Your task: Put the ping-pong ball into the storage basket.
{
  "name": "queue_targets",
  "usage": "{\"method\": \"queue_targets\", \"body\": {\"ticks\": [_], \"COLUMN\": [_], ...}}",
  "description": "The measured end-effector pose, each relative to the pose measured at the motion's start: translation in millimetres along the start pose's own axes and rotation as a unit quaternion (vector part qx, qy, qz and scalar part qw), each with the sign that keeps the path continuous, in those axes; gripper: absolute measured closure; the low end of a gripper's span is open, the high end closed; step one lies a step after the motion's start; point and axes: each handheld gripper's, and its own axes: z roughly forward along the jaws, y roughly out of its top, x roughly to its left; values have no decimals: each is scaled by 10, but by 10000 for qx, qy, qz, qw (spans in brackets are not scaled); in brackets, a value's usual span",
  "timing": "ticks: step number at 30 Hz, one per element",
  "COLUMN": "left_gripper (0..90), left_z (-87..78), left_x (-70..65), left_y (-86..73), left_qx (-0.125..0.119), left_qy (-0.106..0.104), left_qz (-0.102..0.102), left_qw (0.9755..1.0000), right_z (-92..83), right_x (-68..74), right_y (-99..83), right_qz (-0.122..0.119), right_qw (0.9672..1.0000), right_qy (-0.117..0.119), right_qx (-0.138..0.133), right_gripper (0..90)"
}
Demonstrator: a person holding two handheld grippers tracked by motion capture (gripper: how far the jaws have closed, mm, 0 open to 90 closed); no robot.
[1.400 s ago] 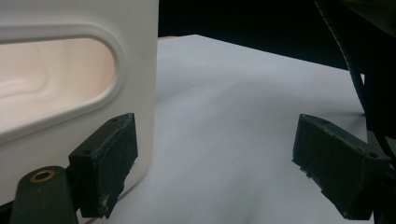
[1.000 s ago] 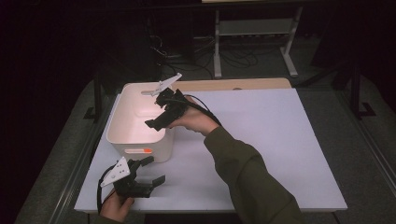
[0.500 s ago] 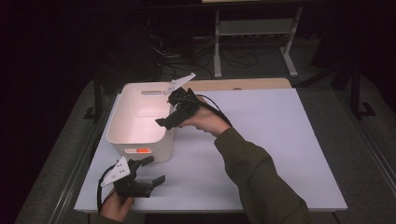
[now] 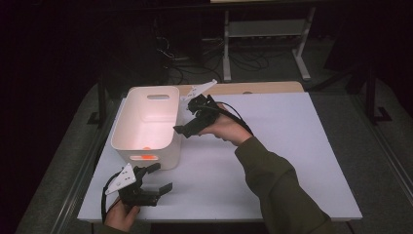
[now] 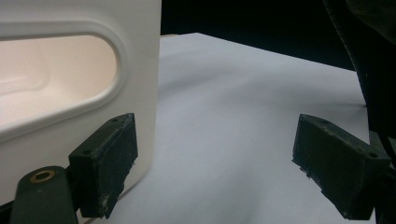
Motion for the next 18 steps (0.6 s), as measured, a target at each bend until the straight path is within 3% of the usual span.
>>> {"method": "queue_targets", "body": {"ticks": [18], "left_gripper": [139], "left_z": [2], "left_x": [-1], "left_y": [1], "left_qx": [13], "left_qy": [0], "left_qz": [0], "left_qw": [10000], "right_z": [-159], "right_x": [-80], "right_y": [-295], "right_qz": [176], "right_qw": [9997], "right_qy": [-165], "right_qx": [-45], "right_gripper": [4]}}
